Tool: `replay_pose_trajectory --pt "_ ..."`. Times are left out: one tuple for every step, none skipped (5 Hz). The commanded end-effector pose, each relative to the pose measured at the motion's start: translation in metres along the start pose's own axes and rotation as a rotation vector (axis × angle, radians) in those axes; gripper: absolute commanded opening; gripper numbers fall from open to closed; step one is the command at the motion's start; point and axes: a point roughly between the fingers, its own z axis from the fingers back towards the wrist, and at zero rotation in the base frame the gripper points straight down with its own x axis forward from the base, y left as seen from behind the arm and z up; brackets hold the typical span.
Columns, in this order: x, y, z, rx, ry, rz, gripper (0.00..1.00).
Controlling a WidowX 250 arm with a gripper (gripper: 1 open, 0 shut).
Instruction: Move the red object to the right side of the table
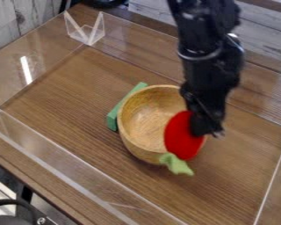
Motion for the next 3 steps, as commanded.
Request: replay_pose_trajectory --pt "0.013 -0.015 0.001 0.021 -0.041 0.025 0.00" --pt "0.016 -0.024 -0.012 -0.002 -0.044 0.056 0.00" --pt "0.023 -0.017 -0.018 -0.036 -0.038 0.080 0.00"
